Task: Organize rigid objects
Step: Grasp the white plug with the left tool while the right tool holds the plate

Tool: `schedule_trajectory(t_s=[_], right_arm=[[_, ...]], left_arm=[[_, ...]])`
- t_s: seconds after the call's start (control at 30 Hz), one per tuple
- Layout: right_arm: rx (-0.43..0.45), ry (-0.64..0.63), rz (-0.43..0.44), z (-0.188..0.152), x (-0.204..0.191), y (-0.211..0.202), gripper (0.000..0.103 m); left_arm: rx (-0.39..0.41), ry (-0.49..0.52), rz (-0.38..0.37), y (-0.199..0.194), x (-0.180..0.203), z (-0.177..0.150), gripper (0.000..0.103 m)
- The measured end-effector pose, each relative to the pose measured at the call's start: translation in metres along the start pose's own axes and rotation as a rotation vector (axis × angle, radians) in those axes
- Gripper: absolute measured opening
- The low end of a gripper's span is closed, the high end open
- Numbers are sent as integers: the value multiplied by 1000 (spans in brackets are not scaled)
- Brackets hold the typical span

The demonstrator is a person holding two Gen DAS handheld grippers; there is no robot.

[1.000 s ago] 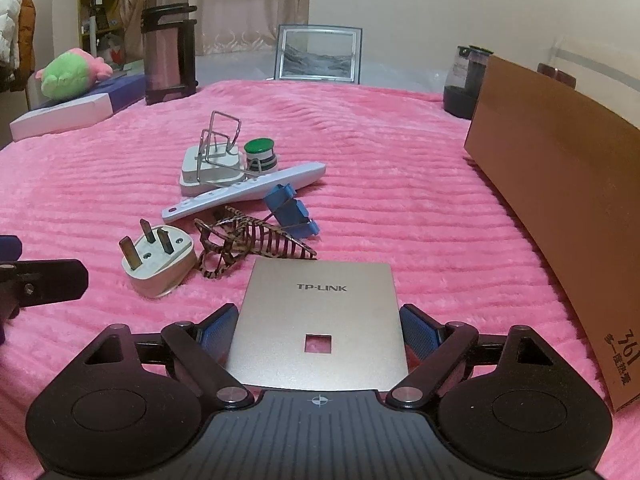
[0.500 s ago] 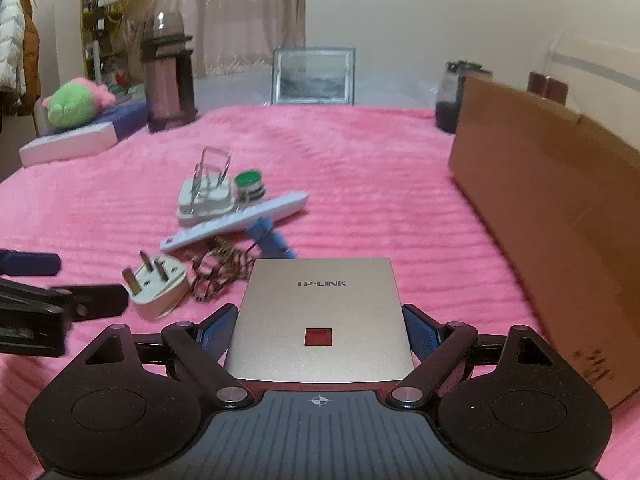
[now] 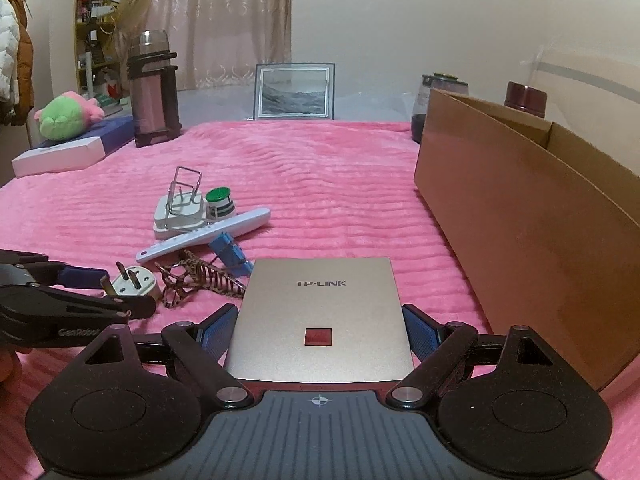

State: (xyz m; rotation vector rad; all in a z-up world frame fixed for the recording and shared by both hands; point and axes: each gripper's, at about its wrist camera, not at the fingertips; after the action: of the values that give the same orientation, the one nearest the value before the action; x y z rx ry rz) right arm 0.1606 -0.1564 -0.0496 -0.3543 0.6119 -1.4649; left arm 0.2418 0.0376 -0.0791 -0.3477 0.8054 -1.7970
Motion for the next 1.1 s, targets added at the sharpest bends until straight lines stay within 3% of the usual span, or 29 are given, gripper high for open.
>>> schedule_trajectory(t_s=[0.1, 0.57, 0.8, 1.1], right_arm=[[-5, -1, 4, -1, 1, 1, 83], [-6, -4, 21, -4, 1, -3, 83], [13, -11, 58, 2, -4, -16, 83], [77, -32, 111, 27, 1, -52, 83]], left_arm=[[-2, -5, -11, 2, 0, 0, 40], [-5, -20, -1, -12, 0, -1, 39], [12, -15, 8, -37, 3, 6, 39], [57, 21, -4, -82, 17, 39, 39]])
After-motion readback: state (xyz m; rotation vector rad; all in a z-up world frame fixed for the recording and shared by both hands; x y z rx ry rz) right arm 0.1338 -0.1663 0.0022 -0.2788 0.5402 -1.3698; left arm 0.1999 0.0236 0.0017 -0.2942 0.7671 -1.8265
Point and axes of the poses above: each gripper's, at about its wrist camera, not at the fingertips, and y roughly the way its jaws point, x to its right, z to its top, and after that the axes turned 8 degrees about y, right-handed
